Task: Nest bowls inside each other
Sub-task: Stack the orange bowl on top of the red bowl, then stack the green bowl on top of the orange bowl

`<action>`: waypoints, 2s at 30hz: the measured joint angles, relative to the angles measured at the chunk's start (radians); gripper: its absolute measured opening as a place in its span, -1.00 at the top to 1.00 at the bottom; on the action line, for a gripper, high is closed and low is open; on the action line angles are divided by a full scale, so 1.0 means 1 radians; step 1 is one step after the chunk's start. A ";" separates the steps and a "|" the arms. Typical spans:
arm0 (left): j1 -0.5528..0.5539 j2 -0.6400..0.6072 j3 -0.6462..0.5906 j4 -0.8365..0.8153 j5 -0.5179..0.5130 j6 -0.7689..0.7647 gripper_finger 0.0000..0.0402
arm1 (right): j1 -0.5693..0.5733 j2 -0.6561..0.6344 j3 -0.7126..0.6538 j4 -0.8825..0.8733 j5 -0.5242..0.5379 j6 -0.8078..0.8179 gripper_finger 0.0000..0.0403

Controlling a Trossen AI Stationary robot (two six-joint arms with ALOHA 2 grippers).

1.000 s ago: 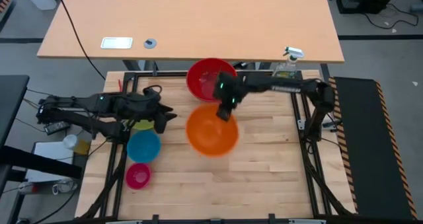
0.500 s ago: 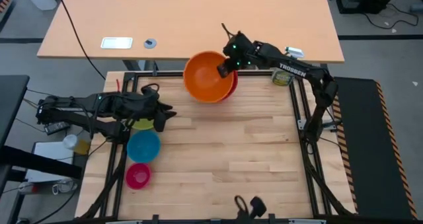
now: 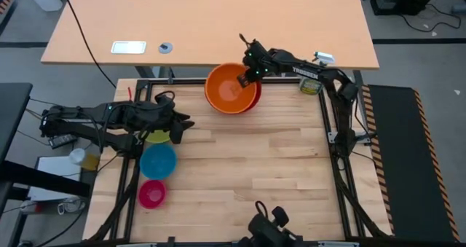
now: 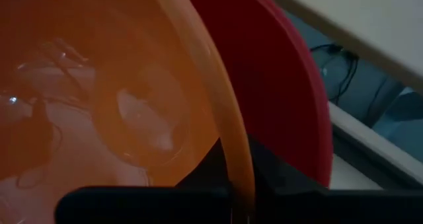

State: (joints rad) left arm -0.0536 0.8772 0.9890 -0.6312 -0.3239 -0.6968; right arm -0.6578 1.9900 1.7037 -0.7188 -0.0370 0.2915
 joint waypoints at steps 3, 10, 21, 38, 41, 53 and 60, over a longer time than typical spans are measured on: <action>0.000 0.000 0.000 0.000 -0.002 0.000 0.03 | 0.003 0.016 0.000 -0.010 0.015 0.004 0.87; 0.000 0.000 0.000 0.003 -0.004 -0.006 0.03 | 0.004 0.023 0.000 -0.024 0.040 -0.035 0.86; 0.000 0.000 0.000 0.011 -0.004 0.002 0.03 | 0.001 0.022 0.000 -0.045 -0.031 -0.121 0.59; 0.001 0.013 0.000 -0.012 -0.050 0.030 0.03 | -0.022 0.014 0.250 -0.300 0.051 -0.209 0.19; 0.027 0.050 0.000 -0.079 -0.027 0.007 0.03 | -0.002 0.014 0.302 -0.346 0.040 -0.209 0.19; 0.219 0.313 -0.001 -0.417 0.152 -0.026 0.03 | 0.115 -0.130 0.437 -0.482 0.032 -0.216 0.20; 0.234 0.469 -0.001 -0.476 0.135 0.006 0.03 | 0.139 -0.208 0.437 -0.464 0.071 -0.174 0.21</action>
State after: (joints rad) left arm 0.1806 1.3462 0.9882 -1.1073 -0.1888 -0.6911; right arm -0.5185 1.7817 2.1403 -1.1830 0.0338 0.1171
